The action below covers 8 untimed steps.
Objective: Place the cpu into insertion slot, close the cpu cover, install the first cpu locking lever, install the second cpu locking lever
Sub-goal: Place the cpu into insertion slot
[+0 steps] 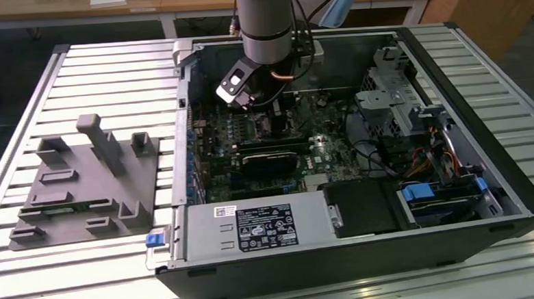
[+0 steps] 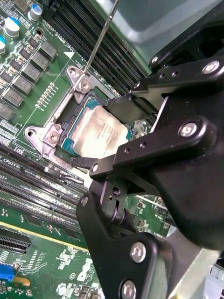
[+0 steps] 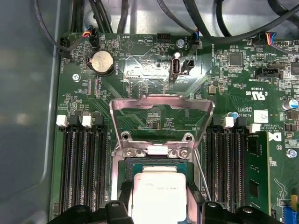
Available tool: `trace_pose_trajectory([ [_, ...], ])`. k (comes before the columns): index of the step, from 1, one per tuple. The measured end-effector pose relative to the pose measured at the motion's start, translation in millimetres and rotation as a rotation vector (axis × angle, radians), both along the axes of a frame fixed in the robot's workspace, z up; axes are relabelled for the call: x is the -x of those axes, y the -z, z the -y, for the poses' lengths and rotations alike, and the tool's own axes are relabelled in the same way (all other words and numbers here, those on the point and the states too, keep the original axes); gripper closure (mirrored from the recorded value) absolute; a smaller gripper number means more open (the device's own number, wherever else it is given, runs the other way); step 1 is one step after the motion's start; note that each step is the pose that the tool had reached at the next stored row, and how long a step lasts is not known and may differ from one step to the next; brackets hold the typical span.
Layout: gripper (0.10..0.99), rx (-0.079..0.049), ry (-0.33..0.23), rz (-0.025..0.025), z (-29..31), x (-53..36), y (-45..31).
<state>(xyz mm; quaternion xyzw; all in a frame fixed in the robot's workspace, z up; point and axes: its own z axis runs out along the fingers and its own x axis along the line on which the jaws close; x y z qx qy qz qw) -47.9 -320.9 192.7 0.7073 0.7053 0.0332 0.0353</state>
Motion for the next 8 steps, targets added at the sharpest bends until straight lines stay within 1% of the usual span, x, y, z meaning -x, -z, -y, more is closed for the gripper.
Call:
trace_pose_trajectory([
  [8,0.545,0.0,0.013,-0.0001,-1.7,0.0,0.5],
])
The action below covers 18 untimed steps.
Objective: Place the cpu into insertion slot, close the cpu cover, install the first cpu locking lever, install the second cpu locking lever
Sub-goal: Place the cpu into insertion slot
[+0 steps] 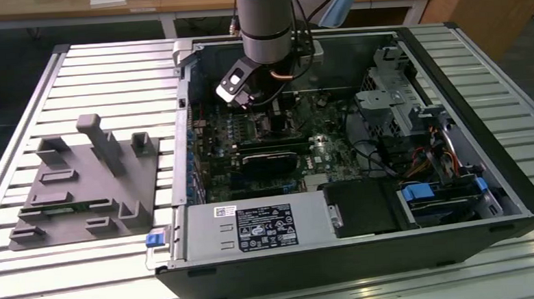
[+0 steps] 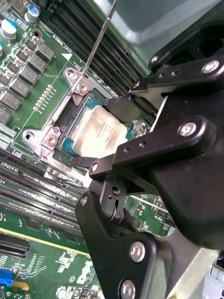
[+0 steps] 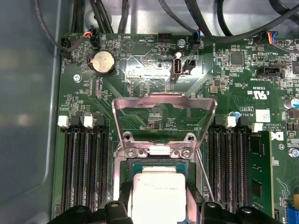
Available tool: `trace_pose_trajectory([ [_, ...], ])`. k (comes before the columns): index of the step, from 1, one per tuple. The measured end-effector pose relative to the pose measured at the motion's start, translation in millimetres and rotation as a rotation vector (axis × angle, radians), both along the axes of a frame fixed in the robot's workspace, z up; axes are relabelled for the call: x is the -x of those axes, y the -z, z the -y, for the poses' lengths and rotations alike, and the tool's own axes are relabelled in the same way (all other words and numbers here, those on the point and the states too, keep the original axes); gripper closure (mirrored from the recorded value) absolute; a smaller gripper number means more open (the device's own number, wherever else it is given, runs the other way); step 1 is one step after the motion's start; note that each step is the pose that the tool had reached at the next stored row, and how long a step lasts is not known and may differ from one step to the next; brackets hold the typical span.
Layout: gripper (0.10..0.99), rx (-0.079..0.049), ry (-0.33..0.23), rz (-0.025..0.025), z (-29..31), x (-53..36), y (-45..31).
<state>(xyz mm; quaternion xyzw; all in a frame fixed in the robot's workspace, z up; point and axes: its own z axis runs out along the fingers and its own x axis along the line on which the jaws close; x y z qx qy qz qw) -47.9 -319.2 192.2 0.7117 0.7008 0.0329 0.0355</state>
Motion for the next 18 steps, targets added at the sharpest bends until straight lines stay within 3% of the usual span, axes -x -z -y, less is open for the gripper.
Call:
trace_pose_trajectory([
  [18,0.533,-0.001,0.011,0.0006,-0.2,-0.1,1.9],
])
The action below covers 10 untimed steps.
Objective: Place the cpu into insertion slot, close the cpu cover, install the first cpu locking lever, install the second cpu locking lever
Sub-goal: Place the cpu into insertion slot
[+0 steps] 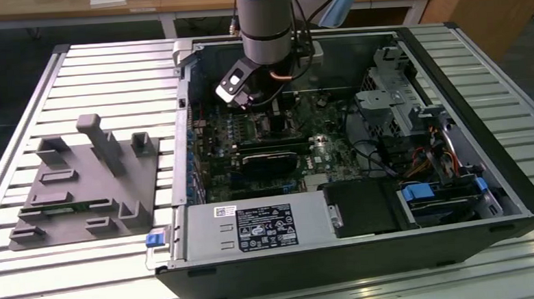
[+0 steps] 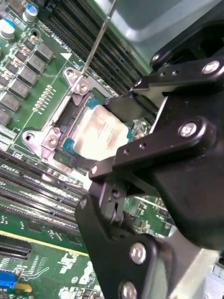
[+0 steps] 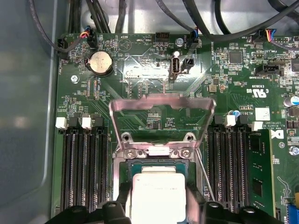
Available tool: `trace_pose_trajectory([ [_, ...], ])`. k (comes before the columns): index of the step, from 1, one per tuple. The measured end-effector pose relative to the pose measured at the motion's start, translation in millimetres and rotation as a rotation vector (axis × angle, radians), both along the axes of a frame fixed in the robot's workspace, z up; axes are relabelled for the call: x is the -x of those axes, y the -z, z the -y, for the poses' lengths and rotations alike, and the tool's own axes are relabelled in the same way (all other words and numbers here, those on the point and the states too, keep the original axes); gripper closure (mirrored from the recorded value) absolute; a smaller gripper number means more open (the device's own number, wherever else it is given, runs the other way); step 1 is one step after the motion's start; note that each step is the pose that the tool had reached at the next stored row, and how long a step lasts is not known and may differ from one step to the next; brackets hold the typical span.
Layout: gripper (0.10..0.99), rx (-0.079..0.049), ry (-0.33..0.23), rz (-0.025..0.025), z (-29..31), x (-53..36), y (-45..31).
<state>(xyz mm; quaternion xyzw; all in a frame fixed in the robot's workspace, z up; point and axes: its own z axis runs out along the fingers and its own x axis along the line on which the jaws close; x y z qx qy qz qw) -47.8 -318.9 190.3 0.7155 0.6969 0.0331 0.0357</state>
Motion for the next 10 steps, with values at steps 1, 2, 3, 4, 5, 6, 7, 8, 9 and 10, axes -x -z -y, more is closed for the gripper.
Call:
trace_pose_trajectory([
  [1,0.533,-0.001,0.0,0.0003,-0.1,-0.1,0.2],
  [2,0.471,0.0,0.0,0.0,-0.1,0.0,0.1],
  [3,0.471,0.0,0.0,-0.0002,0.0,0.0,0.0],
  [4,0.471,0.0,0.0,-0.0005,0.1,0.1,-0.1],
  [5,0.471,0.0,0.0,-0.0005,0.1,0.1,-0.1],
  [6,0.471,0.001,0.0,-0.0006,0.1,0.1,-0.1],
  [7,0.471,0.001,0.0,-0.0006,0.1,0.1,-0.3],
  [8,0.471,0.001,0.0,-0.0005,0.1,0.1,-1.0],
  [9,0.471,0.0,0.0,-0.0005,0.1,0.1,-2.0],
  [10,0.471,0.001,0.0,-0.0006,0.1,0.1,-3.5],
])
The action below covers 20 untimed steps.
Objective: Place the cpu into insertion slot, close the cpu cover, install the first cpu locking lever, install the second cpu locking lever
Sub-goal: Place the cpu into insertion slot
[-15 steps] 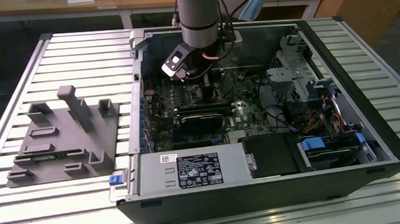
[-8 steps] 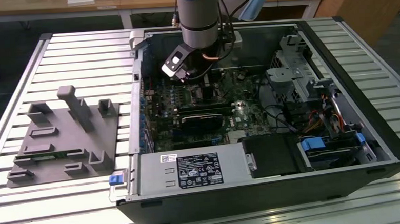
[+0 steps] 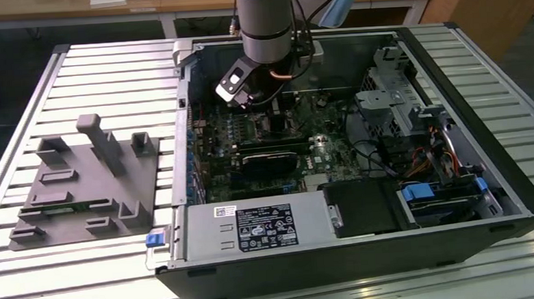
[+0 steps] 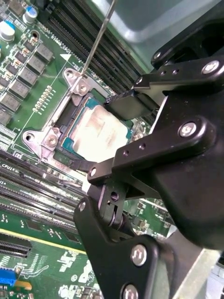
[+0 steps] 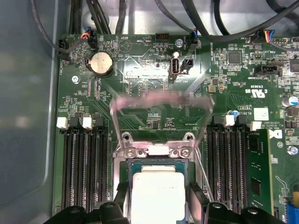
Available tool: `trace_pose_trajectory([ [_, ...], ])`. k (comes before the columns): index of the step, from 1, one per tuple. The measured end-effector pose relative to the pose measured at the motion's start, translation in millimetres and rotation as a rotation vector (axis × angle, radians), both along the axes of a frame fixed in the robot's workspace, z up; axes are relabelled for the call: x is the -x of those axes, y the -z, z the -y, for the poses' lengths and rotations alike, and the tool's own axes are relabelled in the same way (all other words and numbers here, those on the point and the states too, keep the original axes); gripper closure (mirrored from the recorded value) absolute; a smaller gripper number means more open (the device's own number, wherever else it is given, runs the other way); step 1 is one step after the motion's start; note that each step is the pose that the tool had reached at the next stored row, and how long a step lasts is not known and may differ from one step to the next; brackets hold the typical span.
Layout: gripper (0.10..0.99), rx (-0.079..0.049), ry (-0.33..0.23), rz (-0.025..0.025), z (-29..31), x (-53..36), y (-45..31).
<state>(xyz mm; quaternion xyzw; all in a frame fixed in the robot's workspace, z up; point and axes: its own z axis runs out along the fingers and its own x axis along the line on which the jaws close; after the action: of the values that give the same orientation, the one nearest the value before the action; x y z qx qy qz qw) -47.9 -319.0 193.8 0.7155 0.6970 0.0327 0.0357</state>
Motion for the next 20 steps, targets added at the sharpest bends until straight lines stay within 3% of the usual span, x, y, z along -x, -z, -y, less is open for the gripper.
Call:
trace_pose_trajectory([
  [6,0.471,0.0,0.0,0.0,0.0,0.0,-10.1],
  [14,0.486,0.0,0.0,0.0001,0.0,0.0,-10.5],
  [17,0.667,0.0,0.0,0.0001,0.0,0.0,-10.6],
  [18,0.667,0.0,0.0,0.0001,0.0,0.0,-10.7],
  [20,0.784,0.0,0.0,0.0001,0.0,0.0,-10.7],
])
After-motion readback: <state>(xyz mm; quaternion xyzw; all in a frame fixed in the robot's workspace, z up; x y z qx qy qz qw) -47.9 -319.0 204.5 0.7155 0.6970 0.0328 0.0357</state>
